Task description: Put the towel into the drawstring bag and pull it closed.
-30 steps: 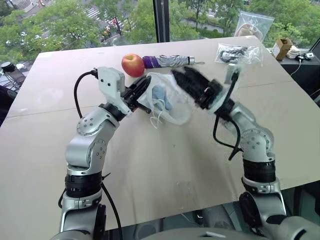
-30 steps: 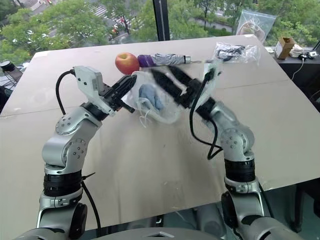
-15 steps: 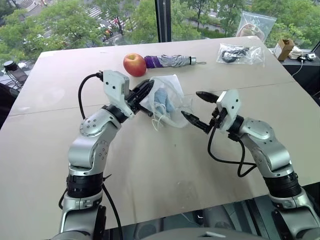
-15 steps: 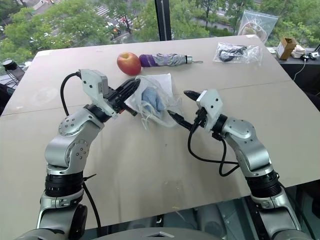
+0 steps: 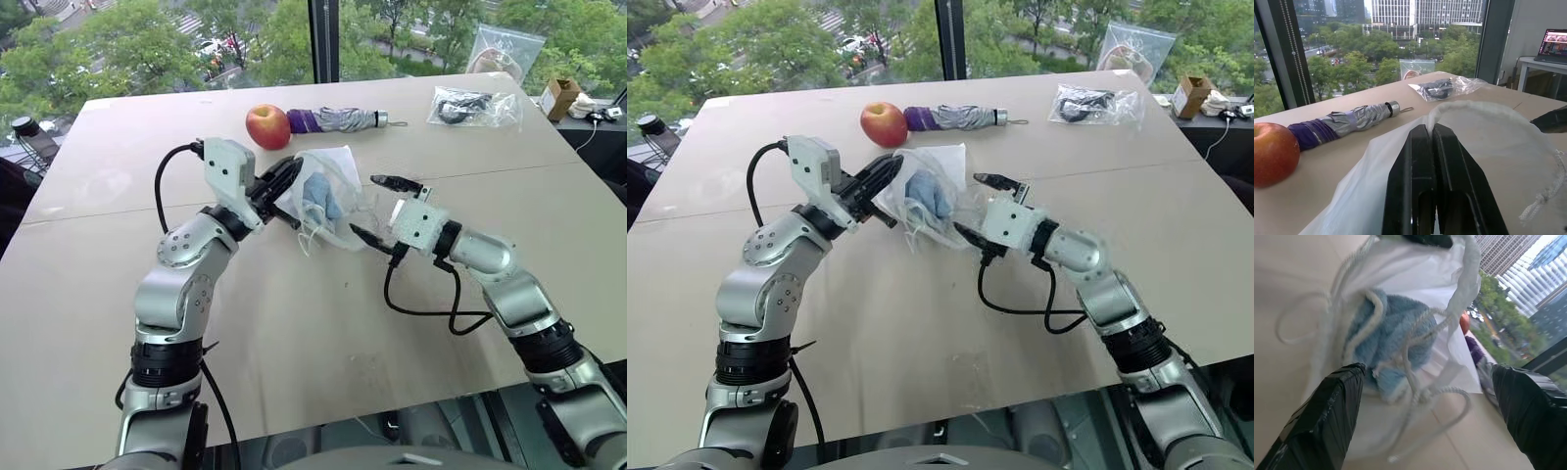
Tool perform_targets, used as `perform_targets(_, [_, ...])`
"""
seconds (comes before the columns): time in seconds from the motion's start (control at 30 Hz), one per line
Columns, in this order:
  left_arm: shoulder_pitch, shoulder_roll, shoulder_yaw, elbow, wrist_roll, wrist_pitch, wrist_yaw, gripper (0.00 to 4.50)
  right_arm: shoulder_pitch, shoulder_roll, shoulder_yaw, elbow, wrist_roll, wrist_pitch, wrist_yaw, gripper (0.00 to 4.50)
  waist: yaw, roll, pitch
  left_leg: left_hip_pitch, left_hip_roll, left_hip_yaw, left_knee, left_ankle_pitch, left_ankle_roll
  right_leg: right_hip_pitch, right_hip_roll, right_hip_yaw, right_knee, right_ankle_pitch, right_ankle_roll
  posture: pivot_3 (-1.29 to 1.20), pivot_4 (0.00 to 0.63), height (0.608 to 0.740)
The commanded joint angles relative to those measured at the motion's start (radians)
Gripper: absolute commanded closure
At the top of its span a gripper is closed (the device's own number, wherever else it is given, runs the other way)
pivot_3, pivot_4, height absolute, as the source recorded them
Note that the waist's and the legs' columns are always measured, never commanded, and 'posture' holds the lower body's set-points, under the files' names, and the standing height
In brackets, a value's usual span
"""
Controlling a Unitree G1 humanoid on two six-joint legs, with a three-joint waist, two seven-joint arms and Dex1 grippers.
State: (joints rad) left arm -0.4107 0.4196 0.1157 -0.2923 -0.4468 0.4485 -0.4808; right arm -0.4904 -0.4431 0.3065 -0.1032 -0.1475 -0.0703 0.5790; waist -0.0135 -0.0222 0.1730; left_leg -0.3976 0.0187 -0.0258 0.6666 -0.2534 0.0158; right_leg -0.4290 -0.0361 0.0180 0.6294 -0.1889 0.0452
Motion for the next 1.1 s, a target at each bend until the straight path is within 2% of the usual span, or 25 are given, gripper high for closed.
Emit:
perform_targets(0.03, [-0.006, 0.001, 0.005, -0.015, 0.003, -0.02, -0.004, 4.5, -0.025, -0.001, -0.015, 0.02, -0.128, -0.095, -0.117, 0.1, 0.0, 0.0, 0.0, 0.0, 0.0, 0.0, 0.0, 0.0, 0.0, 0.0, 0.0, 0.0, 0.0, 0.0, 0.0, 0.0, 0.15, 0.74])
perform_targets(0.2, [-0.006, -0.004, -0.005, -0.011, 0.007, -0.023, -0.009, 4.5, -0.052, 0.051, -0.054, 0.031, -0.23, -0.133, -0.284, 0.1, -0.001, 0.0, 0.0, 0.0, 0.0, 0.0, 0.0, 0.0, 0.0, 0.0, 0.0, 0.001, 0.0, 0.0, 0.0, 0.0, 0.15, 0.74])
perform_targets(0.4, [-0.007, -0.008, -0.007, -0.007, 0.014, -0.027, -0.011, 4.5, -0.037, 0.16, -0.144, -0.03, -0.201, -0.217, -0.467, 0.1, 0.0, 0.0, 0.0, 0.0, 0.0, 0.0, 0.0, 0.0, 0.0, 0.0, 0.0, 0.001, 0.0, 0.0, 0.0, 0.0, 0.15, 0.74])
perform_targets(0.53, [-0.004, -0.011, -0.005, -0.007, 0.016, -0.026, -0.012, 4.5, -0.01, 0.174, -0.211, -0.046, -0.179, -0.233, -0.517, 0.1, 0.002, 0.0, 0.0, 0.0, -0.001, 0.0, 0.0, 0.0, 0.0, 0.0, -0.001, 0.001, 0.0, 0.0, 0.0, 0.0, 0.15, 0.74])
perform_targets(0.63, [-0.001, -0.014, -0.005, -0.008, 0.017, -0.026, -0.013, 4.5, 0.002, 0.176, -0.256, -0.019, -0.151, -0.163, -0.518, 0.1, 0.0, 0.0, 0.0, 0.0, -0.001, 0.001, 0.0, 0.0, 0.0, 0.0, -0.001, 0.001, 0.0, 0.0, 0.0, 0.0, 0.15, 0.74])
perform_targets(0.7, [-0.003, -0.016, -0.005, -0.005, 0.019, -0.026, -0.014, 4.5, 0.011, 0.192, -0.28, 0.006, -0.096, -0.084, -0.493, 0.1, 0.0, 0.0, 0.0, 0.0, -0.001, 0.001, 0.0, 0.0, 0.0, 0.0, -0.001, 0.001, 0.0, 0.0, -0.001, 0.0, 0.15, 0.74])
perform_targets(0.8, [-0.006, -0.018, -0.005, -0.001, 0.022, -0.027, -0.017, 4.5, 0.036, 0.234, -0.308, 0.005, 0.111, 0.086, -0.37, 0.1, -0.002, 0.0, 0.0, 0.001, -0.001, 0.0, 0.0, 0.0, 0.0, 0.0, -0.001, 0.001, 0.001, 0.0, -0.001, 0.0, 0.15, 0.74])
perform_targets(0.97, [-0.004, -0.018, -0.003, 0.002, 0.026, -0.028, -0.019, 4.5, 0.136, 0.094, -0.254, -0.066, 0.311, 0.21, -0.014, 0.1, 0.002, 0.0, 0.0, 0.0, 0.0, 0.0, 0.0, 0.0, 0.0, 0.0, -0.001, 0.0, 0.001, 0.0, -0.001, 0.0, 0.15, 0.74])
perform_targets(1.1, [-0.004, -0.016, -0.002, 0.003, 0.028, -0.027, -0.022, 4.5, 0.171, 0.033, -0.246, -0.132, 0.436, 0.33, 0.109, 0.1, -0.002, 0.0, 0.0, 0.0, -0.001, 0.0, 0.0, 0.0, 0.0, 0.001, -0.001, 0.001, 0.0, 0.0, -0.001, 0.0, 0.15, 0.74])
